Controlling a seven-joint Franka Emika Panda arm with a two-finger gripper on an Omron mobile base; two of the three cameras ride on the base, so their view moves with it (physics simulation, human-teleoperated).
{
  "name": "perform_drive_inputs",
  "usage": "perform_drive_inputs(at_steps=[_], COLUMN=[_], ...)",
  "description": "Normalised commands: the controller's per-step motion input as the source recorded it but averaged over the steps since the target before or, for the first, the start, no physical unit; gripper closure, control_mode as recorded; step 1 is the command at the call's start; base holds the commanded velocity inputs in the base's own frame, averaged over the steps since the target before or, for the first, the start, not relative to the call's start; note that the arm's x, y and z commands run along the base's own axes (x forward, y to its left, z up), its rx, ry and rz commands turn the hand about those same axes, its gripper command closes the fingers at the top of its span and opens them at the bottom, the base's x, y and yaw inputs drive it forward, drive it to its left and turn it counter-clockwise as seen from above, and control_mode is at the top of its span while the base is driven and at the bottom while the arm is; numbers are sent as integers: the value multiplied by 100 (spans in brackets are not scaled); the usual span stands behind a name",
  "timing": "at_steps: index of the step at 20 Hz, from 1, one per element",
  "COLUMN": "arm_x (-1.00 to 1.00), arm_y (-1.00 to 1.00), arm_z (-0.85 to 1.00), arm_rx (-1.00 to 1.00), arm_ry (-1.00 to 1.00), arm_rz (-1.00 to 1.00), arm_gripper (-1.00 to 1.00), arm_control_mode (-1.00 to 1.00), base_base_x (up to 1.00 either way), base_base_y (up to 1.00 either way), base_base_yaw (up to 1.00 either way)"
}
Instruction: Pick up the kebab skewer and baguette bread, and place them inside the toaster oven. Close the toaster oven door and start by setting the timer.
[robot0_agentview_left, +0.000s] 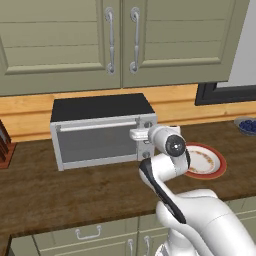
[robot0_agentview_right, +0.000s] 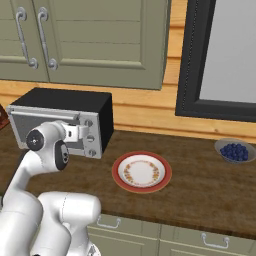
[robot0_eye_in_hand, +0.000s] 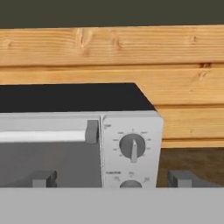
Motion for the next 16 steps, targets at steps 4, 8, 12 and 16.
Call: perform_drive_inputs(at_steps=[4,8,12,16], arm_x=[0,0,0,0], arm_y=[0,0,0,-2], arm_z=[-23,-29,-29,-29], arm_rx=[0,0,0,2], arm_ry=[0,0,1,1], arm_rz=[0,0,0,0], arm_gripper=[-100,-100,-100,-100], arm_control_mode=[-100,-100,-100,-100], base_base_x=[0,0,0,0], base_base_y=[0,0,0,0], base_base_yaw=[0,0,0,0])
